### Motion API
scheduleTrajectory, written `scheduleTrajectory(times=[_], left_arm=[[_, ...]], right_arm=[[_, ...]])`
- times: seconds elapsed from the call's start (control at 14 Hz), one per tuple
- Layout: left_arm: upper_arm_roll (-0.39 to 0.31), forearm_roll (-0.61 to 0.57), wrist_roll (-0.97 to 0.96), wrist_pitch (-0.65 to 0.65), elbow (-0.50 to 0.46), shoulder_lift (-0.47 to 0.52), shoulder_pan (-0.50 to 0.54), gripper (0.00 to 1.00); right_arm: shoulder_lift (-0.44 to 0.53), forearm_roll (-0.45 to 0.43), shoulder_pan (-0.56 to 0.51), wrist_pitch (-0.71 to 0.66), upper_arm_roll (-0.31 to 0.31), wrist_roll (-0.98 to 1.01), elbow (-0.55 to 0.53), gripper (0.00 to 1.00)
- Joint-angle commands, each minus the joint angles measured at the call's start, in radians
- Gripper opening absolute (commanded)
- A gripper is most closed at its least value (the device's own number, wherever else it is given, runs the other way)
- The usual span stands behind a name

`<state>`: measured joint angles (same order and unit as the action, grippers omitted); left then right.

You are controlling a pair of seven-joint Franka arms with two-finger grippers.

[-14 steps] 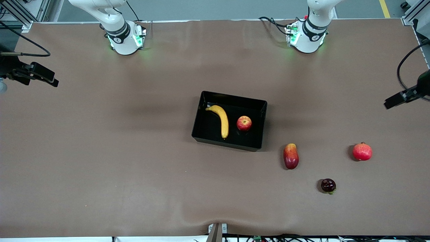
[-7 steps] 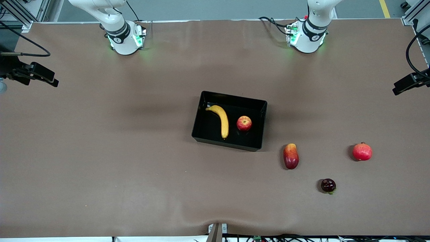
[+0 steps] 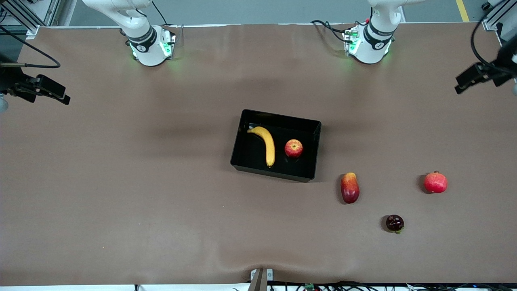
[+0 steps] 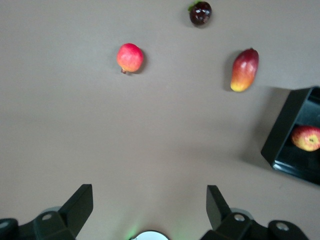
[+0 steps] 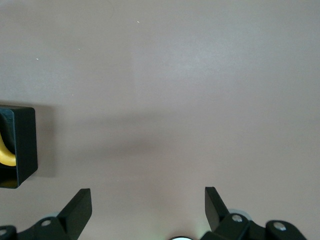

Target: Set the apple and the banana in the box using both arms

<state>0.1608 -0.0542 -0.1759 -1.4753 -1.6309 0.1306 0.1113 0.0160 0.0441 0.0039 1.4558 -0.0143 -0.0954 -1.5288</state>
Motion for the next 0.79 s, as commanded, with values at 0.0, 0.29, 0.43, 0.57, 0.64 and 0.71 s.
scheduleTrajectory(times=[0.0,0.29,0.43,0.57,0.64,0.71], left_arm=[[-0.027,0.017,0.019,-0.008,-0.075,0.075,-0.067,1.0],[-0.03,0.017,0.018,0.027,-0.015,0.043,-0.079,1.0],[-0.03,0.02,0.018,0.052,0.015,0.023,-0.079,1.0],[-0.03,0.02,0.007,0.059,0.025,0.02,-0.079,1.0],[-0.03,0.02,0.007,0.061,0.025,0.02,-0.081,1.0],[-0.03,0.02,0.007,0.063,0.028,0.02,-0.079,1.0]], right_arm=[[0.002,0.002,0.005,-0.006,-0.003,-0.001,0.01,1.0],[0.002,0.002,0.007,-0.006,-0.003,-0.001,0.01,1.0],[0.002,0.002,0.007,-0.006,-0.003,-0.001,0.01,1.0],[0.002,0.002,0.007,-0.006,-0.003,-0.001,0.01,1.0],[0.002,0.002,0.007,-0.005,-0.003,-0.001,0.01,1.0],[0.001,0.002,0.008,-0.006,-0.003,-0.001,0.009,1.0]])
